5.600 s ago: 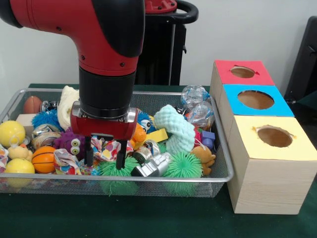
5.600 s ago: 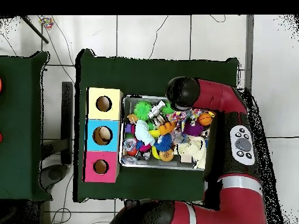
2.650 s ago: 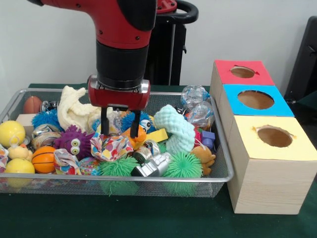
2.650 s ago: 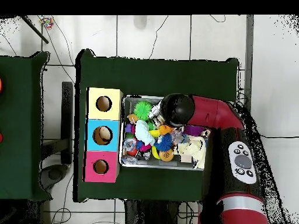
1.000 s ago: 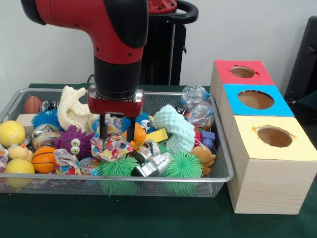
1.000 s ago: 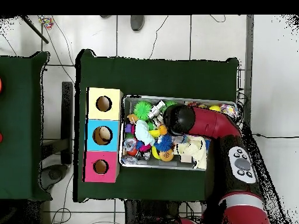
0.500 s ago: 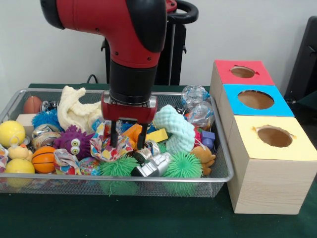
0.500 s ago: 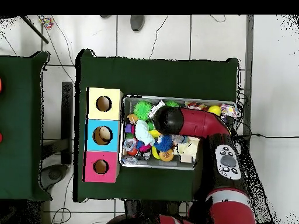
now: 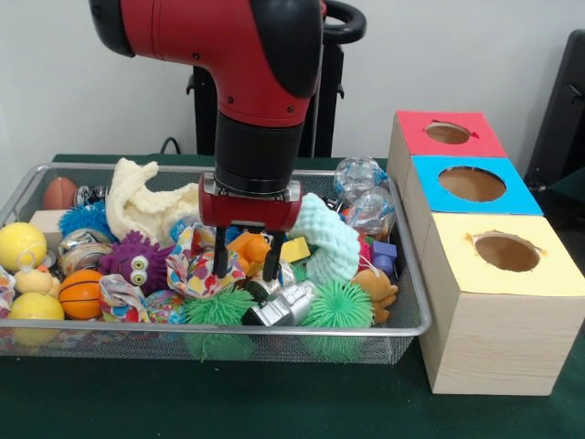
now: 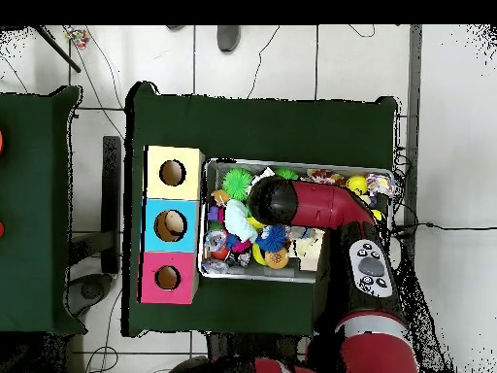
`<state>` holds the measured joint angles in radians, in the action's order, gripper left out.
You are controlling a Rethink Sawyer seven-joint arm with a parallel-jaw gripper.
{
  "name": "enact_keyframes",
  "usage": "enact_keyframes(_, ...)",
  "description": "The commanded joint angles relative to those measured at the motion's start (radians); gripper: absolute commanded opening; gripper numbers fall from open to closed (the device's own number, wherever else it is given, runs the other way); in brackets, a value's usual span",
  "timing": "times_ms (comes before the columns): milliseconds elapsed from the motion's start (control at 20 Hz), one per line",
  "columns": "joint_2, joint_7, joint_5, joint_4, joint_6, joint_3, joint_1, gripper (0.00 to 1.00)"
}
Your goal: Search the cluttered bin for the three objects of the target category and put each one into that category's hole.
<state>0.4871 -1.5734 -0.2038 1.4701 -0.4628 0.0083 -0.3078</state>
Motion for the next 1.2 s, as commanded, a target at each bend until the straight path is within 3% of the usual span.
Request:
enact_keyframes(50, -0.003, -0.117, 0.010, 0.118, -0.010, 0.043, -0.031, 1.00)
enact_keyframes(650, -0.029, -0.079, -0.019, 0.085, 0.003, 0.044, -0.073, 1.00)
enact_keyframes(1200, -0.038, -0.155, -0.027, 0.081, 0.035, -0.020, -0.007, 1.00)
